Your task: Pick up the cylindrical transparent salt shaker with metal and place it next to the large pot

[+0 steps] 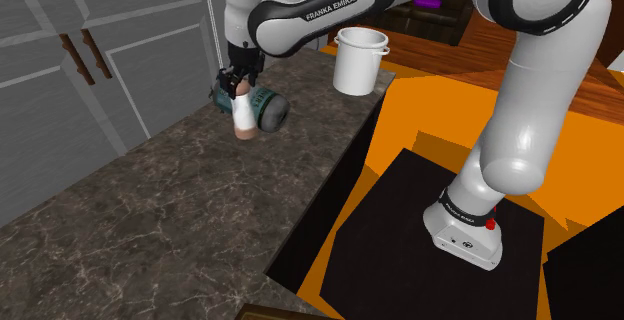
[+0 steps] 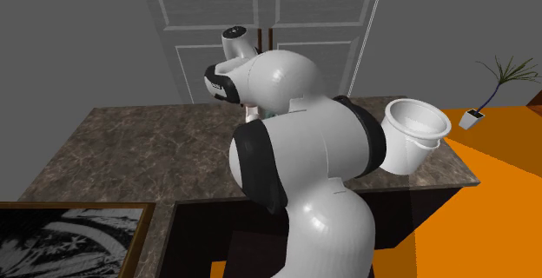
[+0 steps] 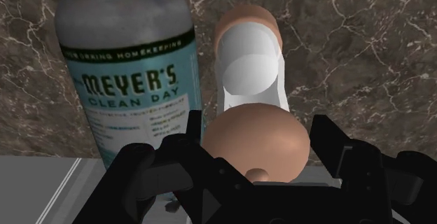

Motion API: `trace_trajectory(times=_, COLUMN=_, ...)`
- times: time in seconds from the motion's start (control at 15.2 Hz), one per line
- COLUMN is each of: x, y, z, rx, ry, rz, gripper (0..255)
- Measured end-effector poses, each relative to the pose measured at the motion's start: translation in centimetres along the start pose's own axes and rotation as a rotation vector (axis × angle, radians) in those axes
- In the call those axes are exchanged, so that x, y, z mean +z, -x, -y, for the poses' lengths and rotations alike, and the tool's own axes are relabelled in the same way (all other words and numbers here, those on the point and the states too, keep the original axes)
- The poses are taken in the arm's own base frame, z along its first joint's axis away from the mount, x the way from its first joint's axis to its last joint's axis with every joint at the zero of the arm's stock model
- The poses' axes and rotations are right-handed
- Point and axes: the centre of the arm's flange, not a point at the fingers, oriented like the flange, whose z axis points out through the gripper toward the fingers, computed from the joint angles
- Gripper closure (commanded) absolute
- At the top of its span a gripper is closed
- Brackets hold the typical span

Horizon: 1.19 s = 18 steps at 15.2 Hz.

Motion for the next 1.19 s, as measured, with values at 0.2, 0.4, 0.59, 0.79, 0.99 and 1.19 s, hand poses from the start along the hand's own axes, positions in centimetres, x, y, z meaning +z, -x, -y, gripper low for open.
trace_trajectory(times=0.2, x=-1.5, y=-0.5, z=-0.3, rx=0.0, ry=0.0, rz=0.0, gripper=255)
trace_trajectory(times=0.4, x=-3.0, y=-1.0, z=-0.4, rx=0.0, ry=0.0, rz=0.0, gripper=255)
trace_trajectory(times=0.59, x=-4.5, y=-1.4, z=-0.4, rx=0.0, ry=0.0, rz=0.0, gripper=255)
trace_trajectory(times=0.79, x=-6.1, y=-1.8, z=-0.6, rx=0.0, ry=0.0, rz=0.0, gripper=255)
trace_trajectory(times=0.99, x=-7.7, y=-2.3, z=-0.8, rx=0.0, ry=0.0, rz=0.0, gripper=255)
trace_trajectory(times=1.19, x=-9.2, y=-2.6, z=-0.9, rx=0.0, ry=0.0, rz=0.0, gripper=255)
